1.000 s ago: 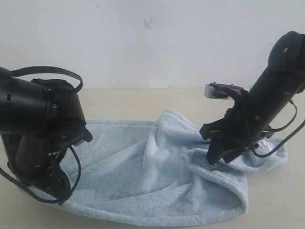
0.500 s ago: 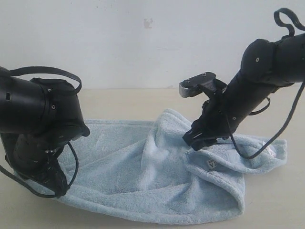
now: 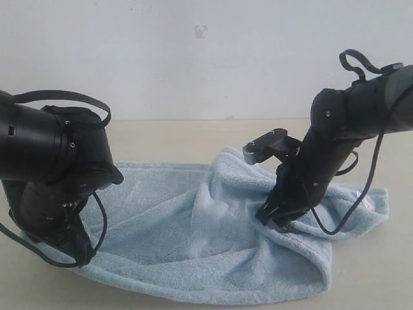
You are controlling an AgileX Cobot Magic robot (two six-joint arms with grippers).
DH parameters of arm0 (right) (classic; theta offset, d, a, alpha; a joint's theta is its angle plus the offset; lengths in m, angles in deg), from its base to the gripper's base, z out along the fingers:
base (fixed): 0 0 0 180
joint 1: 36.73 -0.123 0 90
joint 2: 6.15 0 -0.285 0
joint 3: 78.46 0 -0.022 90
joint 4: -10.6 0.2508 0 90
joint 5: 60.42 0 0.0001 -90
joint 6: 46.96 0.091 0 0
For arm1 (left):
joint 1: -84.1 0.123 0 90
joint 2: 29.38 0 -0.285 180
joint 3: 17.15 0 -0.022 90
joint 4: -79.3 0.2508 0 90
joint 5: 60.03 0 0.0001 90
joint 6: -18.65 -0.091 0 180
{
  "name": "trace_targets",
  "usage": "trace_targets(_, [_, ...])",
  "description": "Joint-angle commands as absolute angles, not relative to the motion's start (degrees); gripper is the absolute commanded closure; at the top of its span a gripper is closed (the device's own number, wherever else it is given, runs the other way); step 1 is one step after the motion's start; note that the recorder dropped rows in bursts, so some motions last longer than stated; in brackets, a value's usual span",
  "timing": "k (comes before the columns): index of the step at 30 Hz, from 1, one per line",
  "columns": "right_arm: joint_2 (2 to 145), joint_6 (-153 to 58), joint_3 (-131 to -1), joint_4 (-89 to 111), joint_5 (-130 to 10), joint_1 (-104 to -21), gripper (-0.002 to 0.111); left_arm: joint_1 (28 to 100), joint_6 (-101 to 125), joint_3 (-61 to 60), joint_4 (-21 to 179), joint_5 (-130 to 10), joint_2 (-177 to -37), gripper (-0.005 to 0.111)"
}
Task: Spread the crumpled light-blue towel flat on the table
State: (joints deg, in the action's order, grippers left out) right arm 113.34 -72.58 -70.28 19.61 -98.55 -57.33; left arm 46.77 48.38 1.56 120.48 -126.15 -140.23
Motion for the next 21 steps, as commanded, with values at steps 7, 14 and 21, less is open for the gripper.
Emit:
trace_targets(7, [109.0,-48.0,-70.3,-5.7,-123.9,-57.3,0.108,46.9,47.5,1.7,120.3,-125.6,-139.8,0.103])
trace_targets(14, [108.9,-47.0,-65.1,-7.8,-129.2,-57.3,0.108,46.9,45.6,2.7,115.5,-125.8,-139.8,0.103])
trace_targets(21, [108.6,-28.9,-54.4,-25.8,-127.6,-57.3,0.108,46.9,44.7,10.5,114.8,-120.1,-139.8,0.103])
